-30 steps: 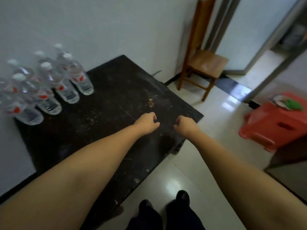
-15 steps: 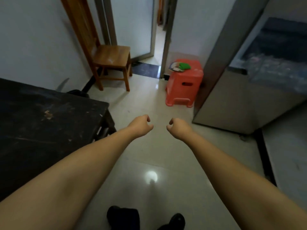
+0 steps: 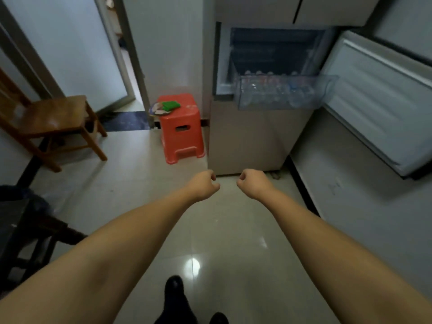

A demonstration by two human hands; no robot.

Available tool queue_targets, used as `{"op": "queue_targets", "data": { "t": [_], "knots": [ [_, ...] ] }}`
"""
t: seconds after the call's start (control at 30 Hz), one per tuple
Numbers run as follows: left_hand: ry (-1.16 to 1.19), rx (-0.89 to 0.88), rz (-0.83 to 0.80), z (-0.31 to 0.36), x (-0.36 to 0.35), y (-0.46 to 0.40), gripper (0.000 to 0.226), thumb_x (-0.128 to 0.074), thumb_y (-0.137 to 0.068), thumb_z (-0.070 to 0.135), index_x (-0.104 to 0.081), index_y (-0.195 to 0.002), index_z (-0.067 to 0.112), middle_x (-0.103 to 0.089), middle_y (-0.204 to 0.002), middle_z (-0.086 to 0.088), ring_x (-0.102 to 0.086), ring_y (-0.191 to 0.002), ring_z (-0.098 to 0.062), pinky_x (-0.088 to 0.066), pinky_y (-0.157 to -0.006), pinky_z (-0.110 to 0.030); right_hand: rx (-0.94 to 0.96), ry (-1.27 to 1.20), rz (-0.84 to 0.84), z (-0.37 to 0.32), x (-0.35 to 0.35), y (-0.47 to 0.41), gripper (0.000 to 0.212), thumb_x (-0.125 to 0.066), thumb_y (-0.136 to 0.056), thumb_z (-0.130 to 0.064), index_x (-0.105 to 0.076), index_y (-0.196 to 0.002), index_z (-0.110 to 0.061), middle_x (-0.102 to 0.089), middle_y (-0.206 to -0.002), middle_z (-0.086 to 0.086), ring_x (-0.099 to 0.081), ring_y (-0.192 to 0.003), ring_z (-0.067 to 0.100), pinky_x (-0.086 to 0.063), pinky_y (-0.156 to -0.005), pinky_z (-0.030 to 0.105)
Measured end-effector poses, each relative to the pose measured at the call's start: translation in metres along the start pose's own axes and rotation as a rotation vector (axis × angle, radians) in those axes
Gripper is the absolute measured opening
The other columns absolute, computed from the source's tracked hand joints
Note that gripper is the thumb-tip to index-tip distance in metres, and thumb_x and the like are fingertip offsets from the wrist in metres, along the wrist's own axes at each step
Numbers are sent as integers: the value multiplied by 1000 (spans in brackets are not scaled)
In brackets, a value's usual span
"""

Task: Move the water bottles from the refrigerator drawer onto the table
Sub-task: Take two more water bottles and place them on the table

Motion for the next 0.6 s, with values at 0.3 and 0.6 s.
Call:
{"op": "queue_targets", "data": {
  "t": [0.3,0.6],
  "knots": [
    [-129,-163,-59,86,-9,-119,35,-55,-92,28,-56,-119,6,-62,-122,-13,-58,-110,-28,-44,-86,-29,-91,-46,20,60,57,-90,29,-49,-95,-30,-62,-107,-8,-65,-110,13,-61,-100,30,-50,-84,37],
    [-193,-256,-60,152,47,-258,35,-55,-93,28,-56,-119,5,-62,-123,-15,-58,-113,-30,-43,-89,-29,-146,-112,87,66,141,-208,30,-46,-95,-26,-63,-114,-11,-65,-117,15,-63,-104,34,-53,-84,38]
  ]
}}
Point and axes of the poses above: each hand's wrist, its own y-axis away from the middle knuckle, its own x-axis out of the back of the hand, z = x × y, the point moved 6 cm from there along -y, towards the middle knuckle
